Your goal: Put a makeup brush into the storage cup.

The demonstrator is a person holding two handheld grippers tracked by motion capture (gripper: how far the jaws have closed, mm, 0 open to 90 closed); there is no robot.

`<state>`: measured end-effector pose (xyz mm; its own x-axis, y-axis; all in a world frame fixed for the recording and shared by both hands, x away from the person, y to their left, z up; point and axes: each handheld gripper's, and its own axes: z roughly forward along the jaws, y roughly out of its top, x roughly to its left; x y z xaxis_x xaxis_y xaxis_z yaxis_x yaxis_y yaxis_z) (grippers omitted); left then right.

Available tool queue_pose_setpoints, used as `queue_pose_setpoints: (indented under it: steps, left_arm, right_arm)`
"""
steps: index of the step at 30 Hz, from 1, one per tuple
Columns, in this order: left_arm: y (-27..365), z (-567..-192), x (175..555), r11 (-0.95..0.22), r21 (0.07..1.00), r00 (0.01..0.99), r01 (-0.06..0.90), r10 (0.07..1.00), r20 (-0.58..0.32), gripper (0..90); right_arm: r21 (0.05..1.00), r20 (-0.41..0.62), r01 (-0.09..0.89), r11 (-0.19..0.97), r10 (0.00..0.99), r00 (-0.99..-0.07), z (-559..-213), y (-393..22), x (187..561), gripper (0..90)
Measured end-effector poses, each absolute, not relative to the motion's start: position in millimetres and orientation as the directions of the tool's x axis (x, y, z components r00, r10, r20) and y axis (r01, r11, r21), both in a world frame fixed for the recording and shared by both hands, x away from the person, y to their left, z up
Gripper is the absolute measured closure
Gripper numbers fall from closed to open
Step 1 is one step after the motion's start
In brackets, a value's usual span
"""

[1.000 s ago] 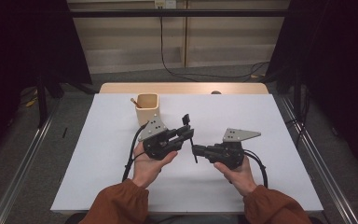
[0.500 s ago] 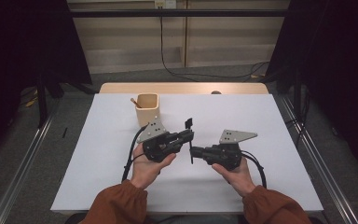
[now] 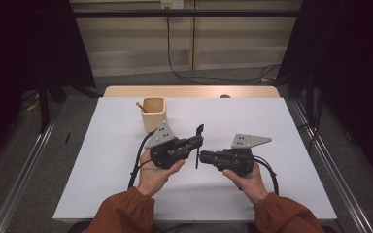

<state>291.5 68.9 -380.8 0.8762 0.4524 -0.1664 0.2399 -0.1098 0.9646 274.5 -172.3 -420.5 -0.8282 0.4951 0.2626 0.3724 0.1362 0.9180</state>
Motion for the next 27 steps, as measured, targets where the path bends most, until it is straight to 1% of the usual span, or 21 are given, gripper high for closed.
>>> queue_pose_setpoints:
  steps: [1,2,3,5,9,13,14,16,17,20,22,27]
  left_arm:
    - [69.0,-380.7,291.6,-0.111,0.965,0.876,0.239,0.453,-0.165,85.8]
    - [69.1,-380.7,291.6,-0.109,0.965,0.876,0.239,0.453,-0.165,85.8]
    - [69.2,-380.5,291.8,-0.109,0.965,0.876,0.238,0.453,-0.165,85.8]
    - [70.0,-380.0,292.1,-0.107,0.965,0.875,0.238,0.454,-0.166,85.8]
    - [71.0,-379.7,292.2,-0.106,0.966,0.874,0.237,0.457,-0.165,85.7]
    - [71.3,-379.4,292.5,-0.106,0.966,0.875,0.237,0.455,-0.165,85.8]
    - [71.4,-379.5,292.6,-0.107,0.966,0.875,0.237,0.455,-0.164,85.7]
    - [71.9,-379.3,292.8,-0.107,0.966,0.875,0.237,0.456,-0.164,85.8]
    - [72.1,-379.2,292.8,-0.104,0.966,0.873,0.236,0.459,-0.164,85.7]
    - [73.5,-378.8,293.6,-0.101,0.966,0.871,0.237,0.462,-0.166,85.7]
    - [74.6,-378.4,293.8,-0.102,0.966,0.870,0.237,0.465,-0.164,85.7]
    - [78.7,-376.3,295.2,-0.095,0.967,0.866,0.235,0.473,-0.163,85.7]
  right_arm:
    - [0.918,0.264,0.372,0.135,0.492,-0.830,-420.6,-172.2,274.5,78.7]
    - [0.919,0.262,0.370,0.137,0.489,-0.832,-420.6,-171.9,274.5,75.5]
    - [0.919,0.264,0.370,0.135,0.488,-0.832,-420.6,-171.8,274.4,70.3]
    - [0.917,0.267,0.374,0.138,0.482,-0.835,-420.3,-171.5,274.0,64.4]
    - [0.918,0.264,0.373,0.134,0.494,-0.828,-419.9,-170.9,273.7,42.9]
    - [0.915,0.262,0.382,0.130,0.529,-0.807,-420.6,-171.5,275.1,27.2]
    - [0.914,0.260,0.385,0.133,0.537,-0.803,-420.7,-171.9,275.5,25.8]
    - [0.912,0.265,0.390,0.128,0.541,-0.798,-420.9,-172.4,276.4,19.5]
    - [0.911,0.268,0.393,0.124,0.545,-0.794,-420.9,-172.6,276.6,17.7]
    - [0.915,0.260,0.383,0.126,0.543,-0.799,-420.2,-174.2,276.4,13.0]
    - [0.919,0.261,0.375,0.122,0.525,-0.810,-419.4,-175.4,276.7,8.1]
    - [0.918,0.253,0.377,0.119,0.555,-0.793,-420.2,-176.8,277.1,8.6]
